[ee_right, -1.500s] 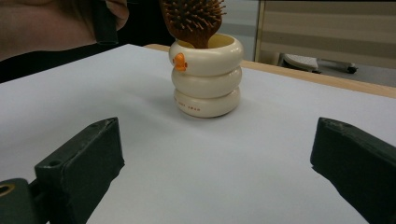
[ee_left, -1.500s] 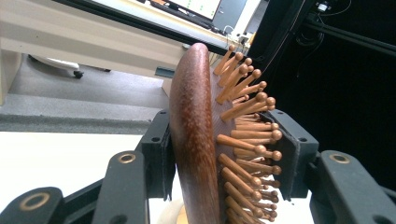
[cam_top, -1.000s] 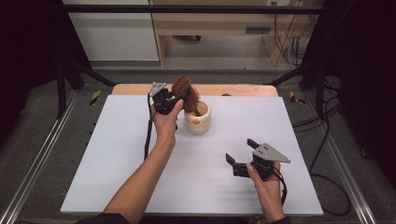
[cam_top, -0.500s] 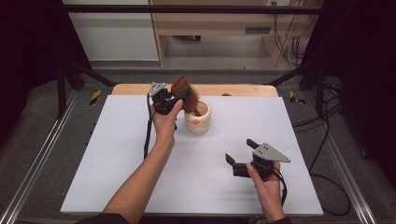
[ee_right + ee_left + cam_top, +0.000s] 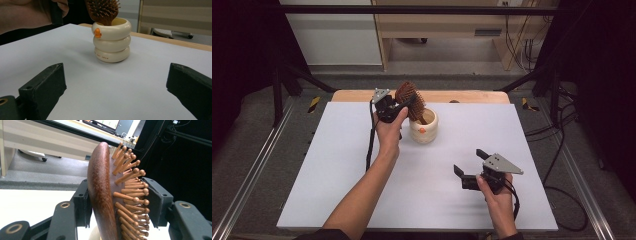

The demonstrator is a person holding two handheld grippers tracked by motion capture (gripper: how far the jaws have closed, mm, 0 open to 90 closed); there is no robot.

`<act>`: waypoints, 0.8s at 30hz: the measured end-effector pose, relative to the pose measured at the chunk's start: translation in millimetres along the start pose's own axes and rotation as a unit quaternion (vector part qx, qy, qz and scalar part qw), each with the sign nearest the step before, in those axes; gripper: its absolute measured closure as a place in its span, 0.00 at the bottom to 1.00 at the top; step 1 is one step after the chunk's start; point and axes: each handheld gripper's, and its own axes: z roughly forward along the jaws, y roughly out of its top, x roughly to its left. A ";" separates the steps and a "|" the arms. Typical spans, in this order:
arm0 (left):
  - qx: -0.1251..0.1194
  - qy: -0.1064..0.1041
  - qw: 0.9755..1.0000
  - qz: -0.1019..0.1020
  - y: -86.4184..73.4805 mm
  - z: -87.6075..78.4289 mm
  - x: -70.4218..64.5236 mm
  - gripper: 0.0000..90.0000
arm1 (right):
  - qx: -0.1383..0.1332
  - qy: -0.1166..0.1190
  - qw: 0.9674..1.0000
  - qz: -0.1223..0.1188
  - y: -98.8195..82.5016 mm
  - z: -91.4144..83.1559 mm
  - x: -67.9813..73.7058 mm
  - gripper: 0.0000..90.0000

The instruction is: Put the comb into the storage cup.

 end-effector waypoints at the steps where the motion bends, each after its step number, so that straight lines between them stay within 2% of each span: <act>1: 0.000 0.000 1.000 0.000 0.0 0.0 0.0 0.50 | 0.000 0.001 1.000 0.000 0.1 0.0 0.0 0.03; 11: 0.000 0.004 1.000 0.008 -0.5 0.0 -0.4 0.48 | 0.001 0.001 1.000 -0.001 -0.2 0.5 0.1 0.03; 24: 0.000 0.005 1.000 0.007 -0.9 -0.4 1.1 0.47 | 0.005 0.004 1.000 0.000 -0.8 1.4 0.2 0.03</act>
